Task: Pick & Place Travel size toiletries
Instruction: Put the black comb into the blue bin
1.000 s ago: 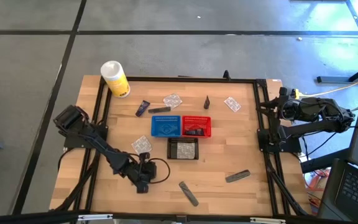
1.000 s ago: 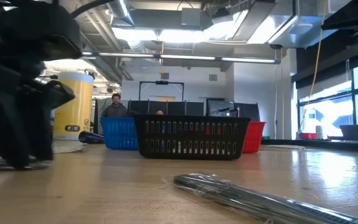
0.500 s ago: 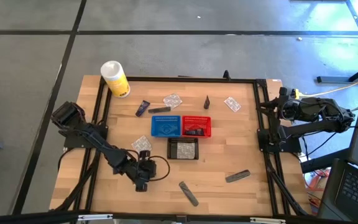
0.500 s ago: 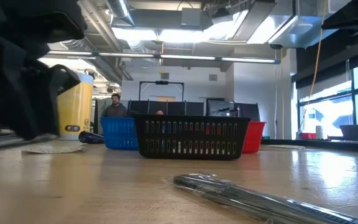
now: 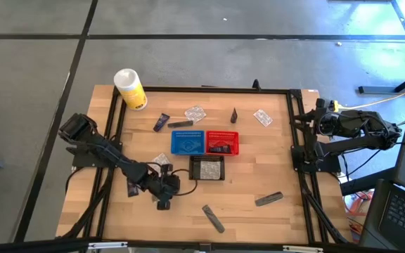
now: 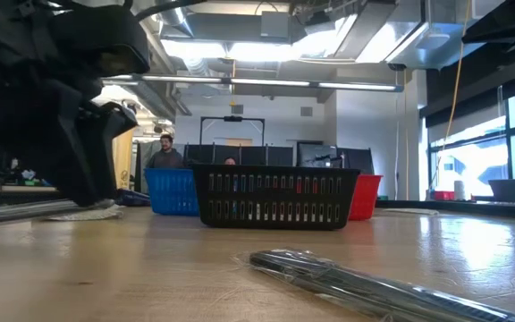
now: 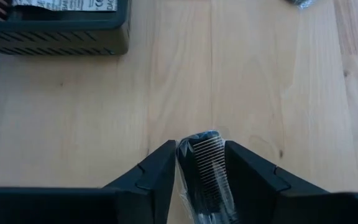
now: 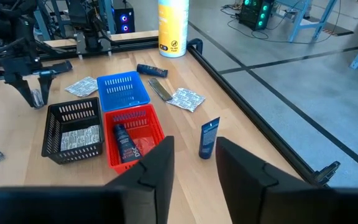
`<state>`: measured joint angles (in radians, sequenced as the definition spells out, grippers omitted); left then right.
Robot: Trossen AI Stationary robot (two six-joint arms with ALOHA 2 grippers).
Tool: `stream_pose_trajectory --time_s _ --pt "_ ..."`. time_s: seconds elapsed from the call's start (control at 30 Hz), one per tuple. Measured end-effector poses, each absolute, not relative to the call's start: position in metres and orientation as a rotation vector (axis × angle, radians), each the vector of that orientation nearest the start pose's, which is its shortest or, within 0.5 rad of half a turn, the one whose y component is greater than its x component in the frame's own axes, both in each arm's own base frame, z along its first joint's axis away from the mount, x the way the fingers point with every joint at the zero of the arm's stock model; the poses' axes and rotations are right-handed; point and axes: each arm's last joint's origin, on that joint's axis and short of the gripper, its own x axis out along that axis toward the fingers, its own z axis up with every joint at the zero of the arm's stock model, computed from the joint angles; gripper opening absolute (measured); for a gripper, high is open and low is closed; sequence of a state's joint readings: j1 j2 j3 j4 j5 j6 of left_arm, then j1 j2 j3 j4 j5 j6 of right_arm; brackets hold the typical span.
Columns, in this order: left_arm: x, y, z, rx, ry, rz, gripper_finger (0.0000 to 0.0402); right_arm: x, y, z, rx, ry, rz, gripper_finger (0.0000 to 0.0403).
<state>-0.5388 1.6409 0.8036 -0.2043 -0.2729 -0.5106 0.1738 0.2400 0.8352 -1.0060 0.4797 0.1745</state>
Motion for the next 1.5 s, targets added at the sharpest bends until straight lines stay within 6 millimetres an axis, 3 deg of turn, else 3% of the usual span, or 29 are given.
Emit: stream_pose_trajectory --time_s 0.63,0.9,1.03,1.27,1.5 --pt "0.257 -0.145 0.143 -0.06 0.983 0.004 0.0008 0.02 -0.01 0.316 0.039 0.362 -0.335 0.0157" --pt "0.256 -0.148 0.143 -0.157 1.038 -0.07 0.0006 0.02 -0.01 0.316 0.039 0.362 -0.335 0.017" --pt "0.259 -0.153 0.145 -0.2 1.017 -0.134 0.0033 0.021 -0.01 0.316 0.039 0.362 -0.335 0.0176" --pt "0.267 -0.165 0.162 -0.159 0.943 -0.18 0.0133 0.021 -0.01 0.316 0.039 0.362 -0.335 0.0186" --pt "0.257 -0.164 0.158 -0.093 0.999 -0.042 0.0212 0.021 -0.01 0.316 0.039 0.362 -0.335 0.0193"
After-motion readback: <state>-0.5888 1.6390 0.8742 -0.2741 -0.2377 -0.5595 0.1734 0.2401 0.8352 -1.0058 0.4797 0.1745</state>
